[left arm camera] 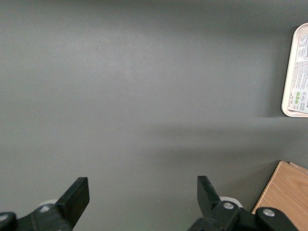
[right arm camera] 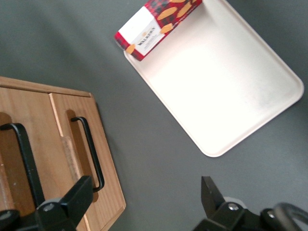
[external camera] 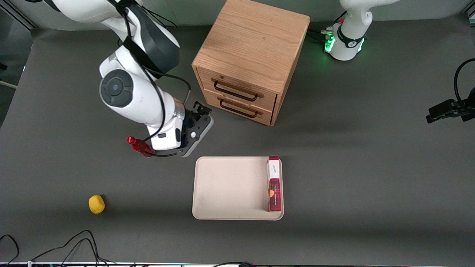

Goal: Open upper drawer
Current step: 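Hook the right gripper onto the upper drawer's black bar handle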

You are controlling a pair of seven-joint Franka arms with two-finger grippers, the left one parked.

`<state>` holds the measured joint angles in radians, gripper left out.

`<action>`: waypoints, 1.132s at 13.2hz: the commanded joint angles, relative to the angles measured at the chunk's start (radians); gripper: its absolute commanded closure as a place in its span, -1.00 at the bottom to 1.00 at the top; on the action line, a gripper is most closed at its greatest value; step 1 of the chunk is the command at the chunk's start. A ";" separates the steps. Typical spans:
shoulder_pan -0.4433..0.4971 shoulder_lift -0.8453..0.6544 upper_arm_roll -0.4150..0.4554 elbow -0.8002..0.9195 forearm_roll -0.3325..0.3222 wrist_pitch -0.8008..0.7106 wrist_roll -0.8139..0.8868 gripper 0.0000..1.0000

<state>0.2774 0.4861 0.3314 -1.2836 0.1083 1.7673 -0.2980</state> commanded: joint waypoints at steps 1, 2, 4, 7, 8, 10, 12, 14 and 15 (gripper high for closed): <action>0.034 0.016 0.000 -0.015 0.005 -0.005 -0.013 -1.00; 0.063 0.016 0.000 -0.026 0.005 -0.005 -0.006 -1.00; 0.083 0.014 0.000 -0.054 0.005 -0.002 0.009 -1.00; 0.094 -0.003 0.026 -0.120 0.007 0.015 0.023 -1.00; 0.091 -0.001 0.038 -0.123 0.007 0.015 0.034 -1.00; 0.089 -0.001 0.049 -0.144 0.019 0.026 0.036 -1.00; 0.088 -0.014 0.061 -0.166 0.053 0.029 0.034 -1.00; 0.088 -0.032 0.063 -0.192 0.057 0.026 0.036 -1.00; 0.088 -0.041 0.064 -0.204 0.063 0.026 0.034 -1.00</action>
<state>0.3713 0.4947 0.3925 -1.4285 0.1427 1.7747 -0.2777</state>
